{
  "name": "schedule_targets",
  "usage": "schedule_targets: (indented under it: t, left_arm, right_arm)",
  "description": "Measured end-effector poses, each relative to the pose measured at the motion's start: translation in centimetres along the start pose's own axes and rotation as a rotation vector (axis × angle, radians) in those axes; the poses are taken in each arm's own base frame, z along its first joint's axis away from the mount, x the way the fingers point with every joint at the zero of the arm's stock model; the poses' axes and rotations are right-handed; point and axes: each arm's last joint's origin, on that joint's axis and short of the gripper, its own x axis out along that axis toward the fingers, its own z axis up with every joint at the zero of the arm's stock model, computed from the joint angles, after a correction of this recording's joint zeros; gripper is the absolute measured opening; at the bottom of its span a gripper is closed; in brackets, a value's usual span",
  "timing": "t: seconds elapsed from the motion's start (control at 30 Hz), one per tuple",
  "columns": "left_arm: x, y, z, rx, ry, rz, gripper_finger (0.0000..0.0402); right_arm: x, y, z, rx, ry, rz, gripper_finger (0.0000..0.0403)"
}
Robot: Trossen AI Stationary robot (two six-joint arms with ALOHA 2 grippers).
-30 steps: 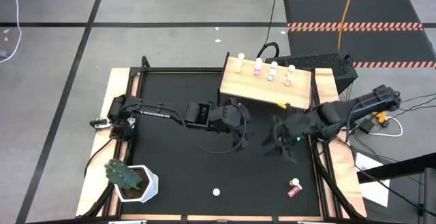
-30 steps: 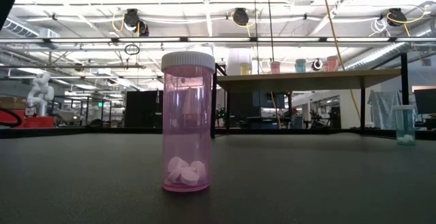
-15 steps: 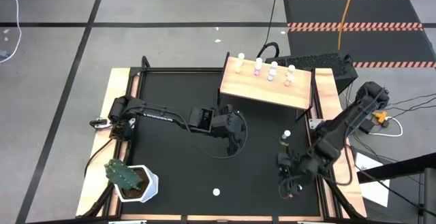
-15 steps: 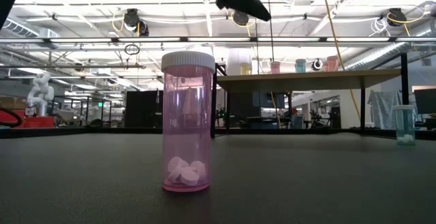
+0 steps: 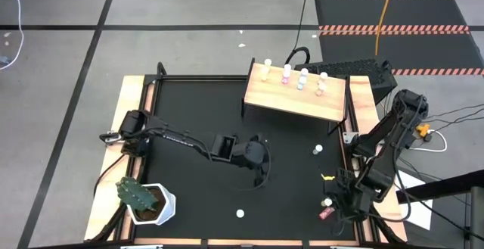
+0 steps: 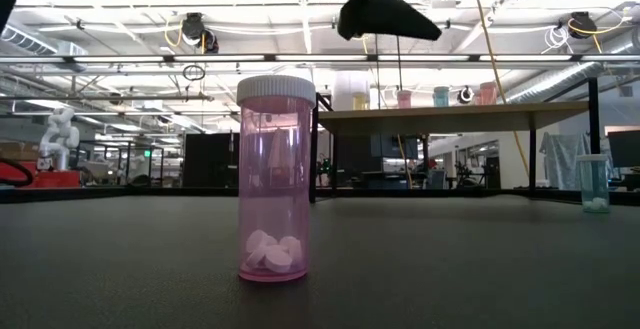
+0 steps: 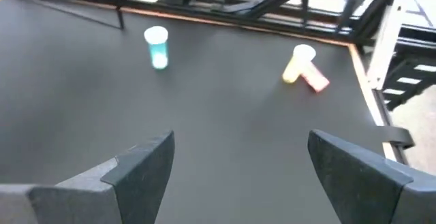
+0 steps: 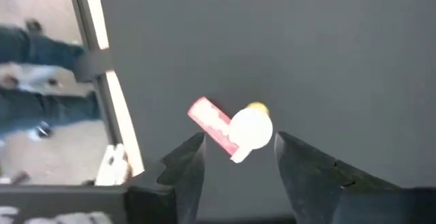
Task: Pick and place medicine bottles onto shelf by color
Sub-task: Put the yellow pill bottle on the shelf aligned with the other yellow pill bottles
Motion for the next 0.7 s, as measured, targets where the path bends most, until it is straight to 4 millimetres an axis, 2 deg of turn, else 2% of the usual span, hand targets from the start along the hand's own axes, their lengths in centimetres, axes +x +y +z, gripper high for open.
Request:
schedule_targets:
  t: [0.17,0.27,0.37,0.5,0.7]
  left_arm:
    - [0.3,-0.9,-1.4,0.014,0.021,-0.016,0.0337]
    - [0.4,-1.1,-1.9,0.017,0.037,-0.016,0.0337]
    - [0.4,-1.4,-2.0,0.011,0.036,-0.02,0.0337]
    - [0.4,-1.5,-2.1,-0.025,0.033,-0.008,0.0337]
    - [0.4,-1.4,-2.0,-0.054,0.032,-0.004,0.0337]
  right_arm:
    - [0.5,-0.2,-0.3,-0.14,-0.033,-0.006,0.0214]
    - [1.7,-0.6,-0.5,-0.204,-0.047,0.0,0.0247]
    - [3.0,-1.5,-1.0,-0.182,0.006,-0.006,0.0267]
    - [4.0,-2.5,-1.5,-0.159,0.049,-0.03,0.0257]
    - [4.6,-2.2,-1.5,-0.238,0.018,0.039,0.0211]
